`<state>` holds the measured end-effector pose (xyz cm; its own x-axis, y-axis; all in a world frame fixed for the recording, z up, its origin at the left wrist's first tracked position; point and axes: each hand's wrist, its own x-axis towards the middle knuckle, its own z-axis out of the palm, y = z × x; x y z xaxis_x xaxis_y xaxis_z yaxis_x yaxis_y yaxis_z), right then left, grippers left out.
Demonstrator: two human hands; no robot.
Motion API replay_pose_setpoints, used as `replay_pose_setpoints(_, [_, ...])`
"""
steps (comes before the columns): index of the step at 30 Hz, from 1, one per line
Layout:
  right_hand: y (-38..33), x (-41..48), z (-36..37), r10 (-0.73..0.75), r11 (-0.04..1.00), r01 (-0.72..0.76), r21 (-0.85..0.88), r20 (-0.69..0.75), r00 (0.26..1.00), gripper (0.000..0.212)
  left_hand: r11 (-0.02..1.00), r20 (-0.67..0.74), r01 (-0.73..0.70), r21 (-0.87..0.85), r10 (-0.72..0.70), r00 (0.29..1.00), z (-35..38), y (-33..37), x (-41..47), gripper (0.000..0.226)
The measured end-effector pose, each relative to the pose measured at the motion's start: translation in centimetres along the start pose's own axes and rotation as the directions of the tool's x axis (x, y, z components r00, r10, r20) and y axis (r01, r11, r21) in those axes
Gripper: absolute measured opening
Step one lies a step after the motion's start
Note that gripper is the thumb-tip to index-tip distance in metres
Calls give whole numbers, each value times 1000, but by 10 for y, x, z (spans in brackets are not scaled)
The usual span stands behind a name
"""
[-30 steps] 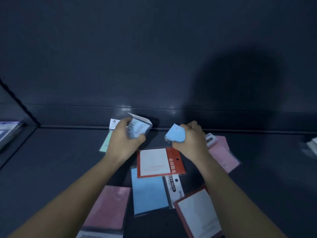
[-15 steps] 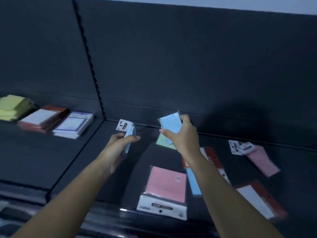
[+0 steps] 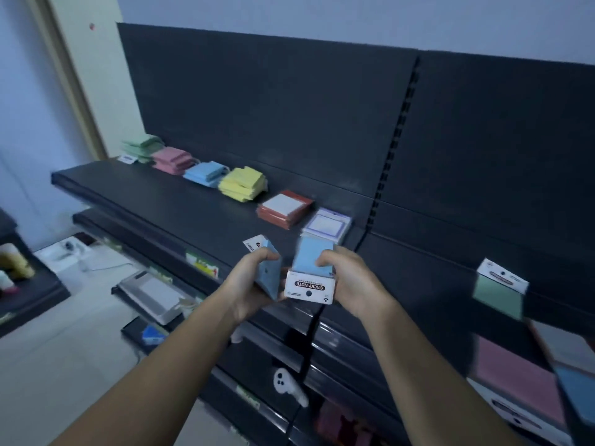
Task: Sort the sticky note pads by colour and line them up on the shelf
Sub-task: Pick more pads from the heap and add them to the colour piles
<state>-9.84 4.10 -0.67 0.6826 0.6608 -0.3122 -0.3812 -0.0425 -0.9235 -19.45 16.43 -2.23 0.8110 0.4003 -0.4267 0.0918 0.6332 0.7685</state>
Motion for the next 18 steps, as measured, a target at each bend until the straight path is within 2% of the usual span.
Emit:
replay_pose_setpoints(2, [5, 4, 19, -43, 997, 50, -58, 122, 992, 26, 1000, -39, -3, -11, 2, 999, -22, 8, -4, 12])
replay_pose_setpoints(4, [8, 9, 34, -94, 979, 122, -161, 168, 981, 27, 999, -52, 0, -42, -2, 999, -40, 17, -4, 14])
replay_pose_setpoints(7, [7, 25, 51, -182, 949, 205, -239, 115, 977, 23, 996, -120, -42, -82, 31, 992, -65, 32, 4, 15])
replay_pose_setpoints(11, [10, 57, 75, -208, 932, 227, -282, 97, 973, 9, 991, -198, -77, -107, 55, 979, -95, 49, 14, 18])
replay_pose_setpoints(15, [12, 104, 104, -261, 860, 315, -400, 185, 947, 16, 994, -278, -111, 0, 107, 955, -122, 74, 35, 21])
replay_pose_setpoints(18, [9, 139, 125, -270, 805, 383, -454, 294, 917, 19, 989, -247, -93, 116, 119, 962, -136, 95, 55, 27])
